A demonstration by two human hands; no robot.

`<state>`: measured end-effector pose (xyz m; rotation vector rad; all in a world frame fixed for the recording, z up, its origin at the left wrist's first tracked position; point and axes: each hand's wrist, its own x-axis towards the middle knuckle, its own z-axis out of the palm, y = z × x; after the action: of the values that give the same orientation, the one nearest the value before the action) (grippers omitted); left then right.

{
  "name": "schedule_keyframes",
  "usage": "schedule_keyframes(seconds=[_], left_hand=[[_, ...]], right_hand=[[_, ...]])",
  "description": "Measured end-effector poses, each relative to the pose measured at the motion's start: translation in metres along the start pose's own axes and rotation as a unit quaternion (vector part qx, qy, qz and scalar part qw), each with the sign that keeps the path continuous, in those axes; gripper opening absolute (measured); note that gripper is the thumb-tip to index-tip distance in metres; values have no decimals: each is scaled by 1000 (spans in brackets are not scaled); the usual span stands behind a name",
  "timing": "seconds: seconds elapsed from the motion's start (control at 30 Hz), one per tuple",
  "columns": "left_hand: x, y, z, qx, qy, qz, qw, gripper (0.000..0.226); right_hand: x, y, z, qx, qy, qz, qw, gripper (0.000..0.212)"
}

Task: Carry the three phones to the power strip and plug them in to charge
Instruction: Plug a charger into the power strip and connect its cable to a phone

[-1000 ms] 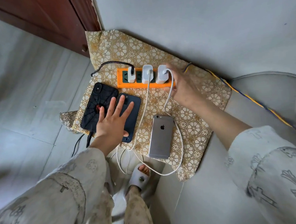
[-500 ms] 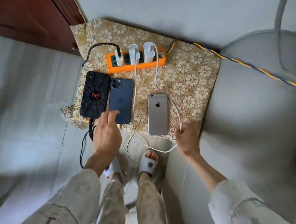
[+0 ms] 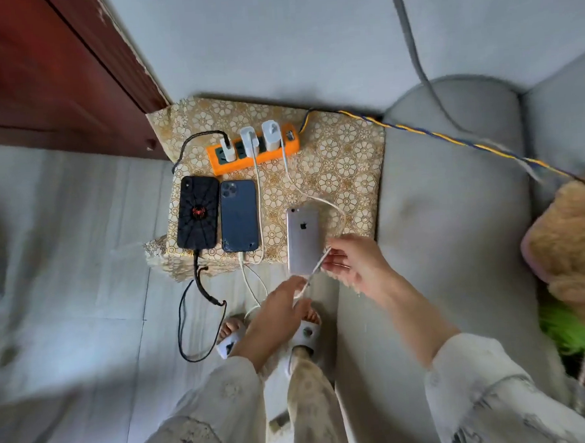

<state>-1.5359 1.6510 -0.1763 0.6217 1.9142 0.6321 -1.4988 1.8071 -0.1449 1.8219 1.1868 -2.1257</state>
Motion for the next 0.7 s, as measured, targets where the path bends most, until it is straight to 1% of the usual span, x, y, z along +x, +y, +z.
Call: schedule_keyframes(seconds=[0.07,0.13,0.2,0.23,0.27,0.3,0.37,0.4,0.47,0.57,0.63,0.67,0.7], left_hand=[[1,12,-9,-27,11,0,1000,27],[9,19,-16,-46,32,-7,998,19],[22,21,-22,-61,59,-30,996,14],[29,19,-23,-83,71,-47,993,12],[36,15,-23,-111,82,-62,988,9],[43,10,-24,-138,91,-68,984,6],[51,0,-24,-183,111,-77,974,5],[51,-4,-25,-202,116,-77,969,4],[48,-12,-27,-222,124,-68,965,3],[41,-25,-35,-214,133,-63,966,3],[34,-29,-38,-209,139,-64,966,4],[30,-30,-40,-213,142,-63,965,4],[27,-29,-41,-220,144,-63,963,5]], right_hand=[[-8,-12,1,-9,-15,-32,999,14],[-10,-20,4,15,-20,-47,999,13],[3,-17,4,23,6,-53,998,14],[12,-8,1,14,37,-37,999,13],[22,5,-2,12,68,-2,998,9],[31,19,-4,20,88,52,995,9],[42,51,-2,28,93,158,983,20],[46,65,2,29,80,180,980,25],[52,80,15,65,55,168,982,28],[63,84,28,144,81,130,978,28],[66,80,31,191,81,132,969,18],[65,75,31,224,71,137,962,8],[63,70,30,264,59,140,953,4]])
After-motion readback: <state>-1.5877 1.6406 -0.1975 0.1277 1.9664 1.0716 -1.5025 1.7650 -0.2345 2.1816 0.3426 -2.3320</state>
